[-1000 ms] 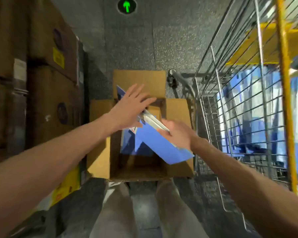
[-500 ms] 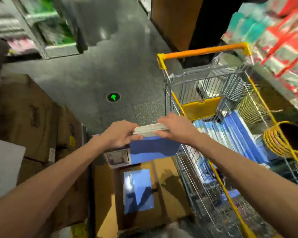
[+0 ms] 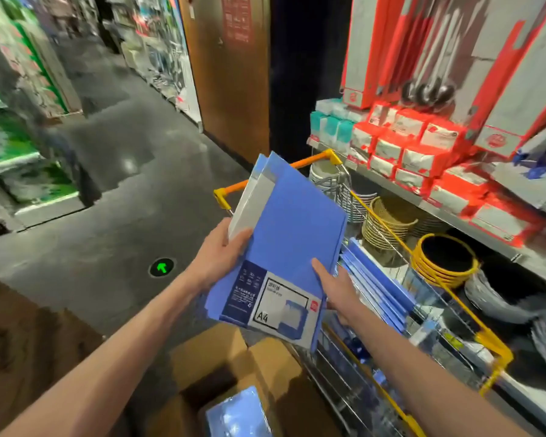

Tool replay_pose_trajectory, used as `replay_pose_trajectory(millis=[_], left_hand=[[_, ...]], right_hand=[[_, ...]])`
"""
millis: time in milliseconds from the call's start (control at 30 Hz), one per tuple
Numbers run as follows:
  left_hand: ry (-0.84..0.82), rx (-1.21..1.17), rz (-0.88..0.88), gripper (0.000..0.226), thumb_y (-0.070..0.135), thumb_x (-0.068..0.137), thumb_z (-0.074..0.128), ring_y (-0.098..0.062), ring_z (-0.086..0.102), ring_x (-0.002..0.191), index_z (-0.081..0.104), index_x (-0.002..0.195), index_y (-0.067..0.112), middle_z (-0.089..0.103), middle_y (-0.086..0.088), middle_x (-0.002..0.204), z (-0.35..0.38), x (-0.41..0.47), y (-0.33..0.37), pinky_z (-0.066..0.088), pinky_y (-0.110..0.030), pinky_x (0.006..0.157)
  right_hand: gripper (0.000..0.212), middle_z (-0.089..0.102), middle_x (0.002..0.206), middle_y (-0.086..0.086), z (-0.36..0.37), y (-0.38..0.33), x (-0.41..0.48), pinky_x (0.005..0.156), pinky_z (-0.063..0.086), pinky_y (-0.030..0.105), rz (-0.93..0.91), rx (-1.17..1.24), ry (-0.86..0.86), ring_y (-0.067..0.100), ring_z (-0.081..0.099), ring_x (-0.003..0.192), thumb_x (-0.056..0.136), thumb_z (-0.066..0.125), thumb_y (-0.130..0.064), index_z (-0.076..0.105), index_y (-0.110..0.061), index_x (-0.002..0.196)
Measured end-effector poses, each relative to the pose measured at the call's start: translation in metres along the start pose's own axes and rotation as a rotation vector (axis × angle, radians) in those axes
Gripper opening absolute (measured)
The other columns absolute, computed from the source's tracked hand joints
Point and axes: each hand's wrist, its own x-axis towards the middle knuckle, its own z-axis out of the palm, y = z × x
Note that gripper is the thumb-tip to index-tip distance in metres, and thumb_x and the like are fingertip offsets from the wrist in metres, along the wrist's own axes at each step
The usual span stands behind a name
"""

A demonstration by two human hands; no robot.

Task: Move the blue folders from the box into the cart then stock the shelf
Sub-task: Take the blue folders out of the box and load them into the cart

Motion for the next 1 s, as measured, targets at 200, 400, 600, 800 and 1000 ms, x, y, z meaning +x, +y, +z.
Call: replay_pose_trajectory(millis=[200, 400, 600, 800, 1000], left_hand=[[-0.161, 0.166, 0.013, 0.024, 0.04, 0.099, 0.046, -0.019, 0.054, 0.074, 0.051, 0.091, 0.018, 0.061, -0.002, 0.087, 0.095, 0.026, 0.045, 0.041, -0.035, 0.061], [-0.346, 0.331, 0.057, 0.026, 0.034, 0.105, 0.043, -0.028, 0.054, 0.088, 0.048, 0.098, 0.01, 0.058, -0.009, 0.098, 0.224, 0.057, 0.087, 0.035, -0.035, 0.07], [-0.5, 0.389, -0.008, 0.035, 0.041, 0.105, 0.043, -0.039, 0.06, 0.1, 0.044, 0.093, 0.008, 0.063, -0.02, 0.098, 0.318, 0.051, 0.055, 0.032, -0.039, 0.068], [-0.596, 0.423, 0.024, 0.031, 0.038, 0.106, 0.043, -0.044, 0.062, 0.1, 0.039, 0.095, 0.01, 0.067, -0.027, 0.101, 0.385, 0.032, 0.027, 0.042, -0.044, 0.077], [-0.646, 0.474, 0.064, 0.031, 0.037, 0.106, 0.044, -0.043, 0.062, 0.101, 0.042, 0.093, 0.009, 0.066, -0.026, 0.103, 0.418, 0.059, 0.021, 0.043, -0.043, 0.079]], right_hand=[[0.049, 0.072, 0.105, 0.005, -0.083, 0.031, -0.001, 0.063, 0.057, 0.03, 0.104, 0.175, 0.15, 0.023, 0.07, 0.088, 0.089, 0.065, -0.053, 0.066, -0.013, 0.117], [0.046, 0.035, 0.064, 0.003, -0.176, 0.073, 0.012, 0.058, 0.026, 0.041, 0.321, 0.11, 0.286, 0.022, 0.036, 0.06, 0.095, 0.059, -0.05, 0.043, -0.017, 0.066], [0.026, 0.049, 0.093, 0.008, -0.226, 0.107, 0.02, 0.069, 0.044, 0.032, 0.491, 0.168, 0.267, 0.018, 0.047, 0.076, 0.094, 0.065, -0.033, 0.053, -0.014, 0.106], [0.041, 0.056, 0.113, 0.007, -0.255, 0.117, 0.032, 0.072, 0.055, 0.038, 0.538, 0.246, 0.266, 0.026, 0.058, 0.098, 0.101, 0.054, -0.037, 0.049, -0.011, 0.131], [0.053, 0.056, 0.134, 0.017, -0.263, 0.128, 0.036, 0.082, 0.057, 0.041, 0.526, 0.319, 0.276, 0.032, 0.06, 0.106, 0.104, 0.045, -0.041, 0.045, -0.006, 0.144]])
